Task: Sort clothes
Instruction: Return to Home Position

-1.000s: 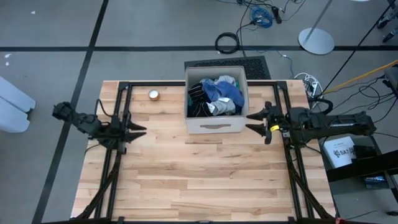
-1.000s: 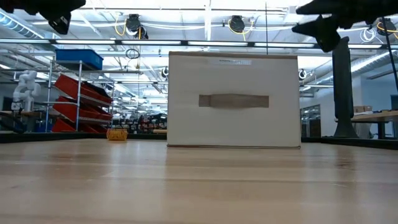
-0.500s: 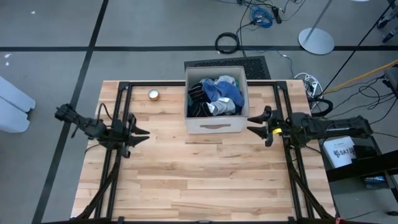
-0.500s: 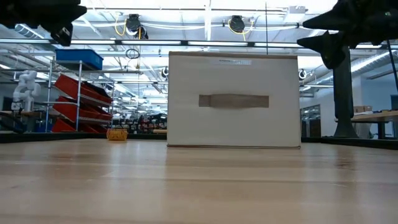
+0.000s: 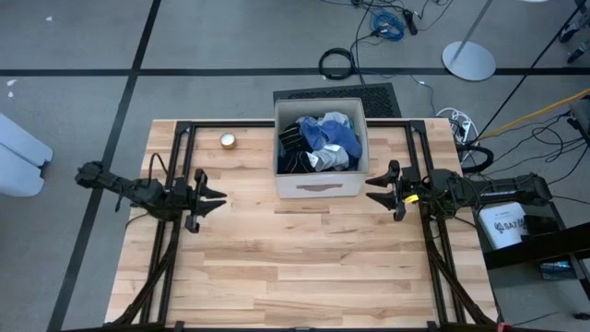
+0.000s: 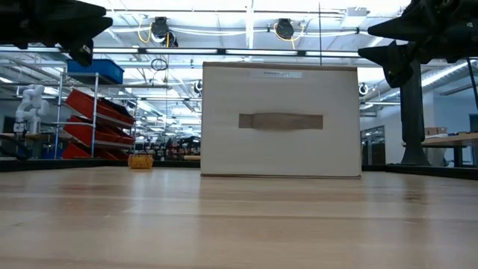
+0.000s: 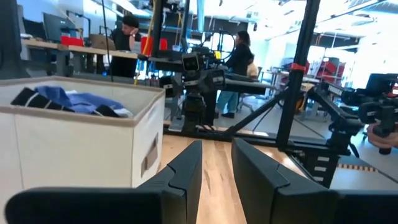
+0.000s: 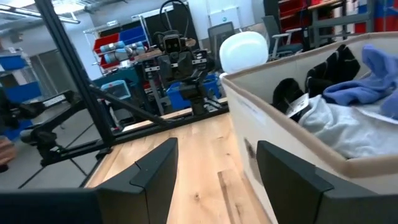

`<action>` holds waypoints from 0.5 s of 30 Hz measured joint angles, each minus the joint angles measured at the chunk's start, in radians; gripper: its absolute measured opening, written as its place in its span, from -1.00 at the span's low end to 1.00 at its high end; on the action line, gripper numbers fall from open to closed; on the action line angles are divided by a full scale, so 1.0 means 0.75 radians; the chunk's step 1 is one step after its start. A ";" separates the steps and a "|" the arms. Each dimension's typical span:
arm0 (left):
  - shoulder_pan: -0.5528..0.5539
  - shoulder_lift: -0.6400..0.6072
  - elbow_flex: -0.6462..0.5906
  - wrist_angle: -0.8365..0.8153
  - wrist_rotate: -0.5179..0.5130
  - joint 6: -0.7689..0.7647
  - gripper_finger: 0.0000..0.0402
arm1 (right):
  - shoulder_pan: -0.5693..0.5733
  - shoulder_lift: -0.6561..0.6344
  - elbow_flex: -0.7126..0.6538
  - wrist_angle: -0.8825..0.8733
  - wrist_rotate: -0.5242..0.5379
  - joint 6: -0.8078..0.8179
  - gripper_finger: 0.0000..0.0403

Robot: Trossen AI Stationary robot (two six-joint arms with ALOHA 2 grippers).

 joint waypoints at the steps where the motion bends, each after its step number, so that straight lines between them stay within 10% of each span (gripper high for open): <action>1: 0.026 0.000 0.000 0.006 0.025 0.001 -0.53 | -0.006 0.000 0.000 0.000 0.000 -0.006 0.02; 15: 0.403 0.001 0.000 -0.002 0.349 -0.019 -0.53 | -0.280 0.000 0.000 -0.015 -0.162 -0.022 0.02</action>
